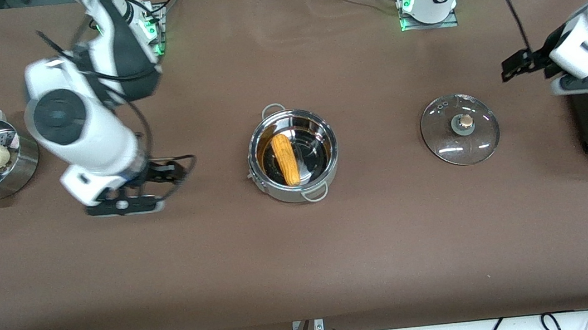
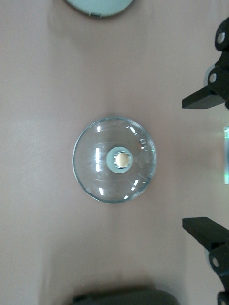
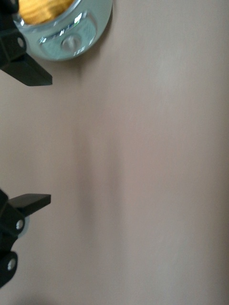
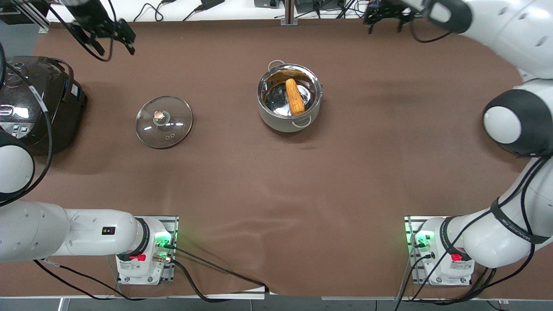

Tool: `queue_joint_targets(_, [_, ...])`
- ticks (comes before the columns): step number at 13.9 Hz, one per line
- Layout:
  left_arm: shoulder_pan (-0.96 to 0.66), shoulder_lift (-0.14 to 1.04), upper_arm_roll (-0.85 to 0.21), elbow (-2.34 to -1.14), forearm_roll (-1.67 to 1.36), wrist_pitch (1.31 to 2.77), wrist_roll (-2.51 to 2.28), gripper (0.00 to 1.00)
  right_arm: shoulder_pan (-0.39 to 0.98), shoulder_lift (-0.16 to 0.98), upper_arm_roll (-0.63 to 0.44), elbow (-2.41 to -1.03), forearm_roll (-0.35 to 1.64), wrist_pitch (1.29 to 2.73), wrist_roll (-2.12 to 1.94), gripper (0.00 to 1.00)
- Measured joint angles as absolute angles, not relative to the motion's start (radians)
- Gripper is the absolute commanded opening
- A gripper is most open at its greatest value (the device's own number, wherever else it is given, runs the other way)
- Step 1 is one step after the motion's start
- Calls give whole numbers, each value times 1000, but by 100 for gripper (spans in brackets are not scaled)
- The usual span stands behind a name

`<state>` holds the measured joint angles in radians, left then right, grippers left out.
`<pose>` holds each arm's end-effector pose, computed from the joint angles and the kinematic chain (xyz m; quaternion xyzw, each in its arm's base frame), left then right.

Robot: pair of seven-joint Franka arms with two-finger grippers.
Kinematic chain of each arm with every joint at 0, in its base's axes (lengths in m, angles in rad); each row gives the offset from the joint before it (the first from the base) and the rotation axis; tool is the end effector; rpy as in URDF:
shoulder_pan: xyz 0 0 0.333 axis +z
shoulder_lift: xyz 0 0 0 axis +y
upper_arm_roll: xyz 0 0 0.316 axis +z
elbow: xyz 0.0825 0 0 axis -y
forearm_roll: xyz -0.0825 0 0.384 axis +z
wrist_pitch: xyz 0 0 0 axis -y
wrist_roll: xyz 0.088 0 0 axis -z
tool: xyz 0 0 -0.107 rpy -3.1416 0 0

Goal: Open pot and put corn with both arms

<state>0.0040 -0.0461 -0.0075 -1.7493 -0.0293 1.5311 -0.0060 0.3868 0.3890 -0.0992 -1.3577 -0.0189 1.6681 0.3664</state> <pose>0.5277 -0.0052 0.5631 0.9962 0.0019 -0.0860 0.0141 0.6377 0.1982 0.4957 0.9982 -0.0351 -0.0272 0.0391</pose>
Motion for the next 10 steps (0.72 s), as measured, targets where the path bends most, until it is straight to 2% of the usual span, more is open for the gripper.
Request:
queue_joint_targets(2, [4,-48,-15,-1622,-29,1366,-41,100,292,324,-94,-1362,8,1558,326,100])
queue_joint_targets(4, [4,-49,-26,-1528,-29,1283,-74,100,233,269,-85,-1375,15,1527,281,100])
queue_joint_targets(7, [4,-43,-25,-1503,-29,1270,-87,100,138,171,-73,-1475,18,1528,129,100])
queue_joint_targets(10, [4,-31,-31,-1503,-30,1270,-137,100,17,31,19,-1655,17,1607,69,100])
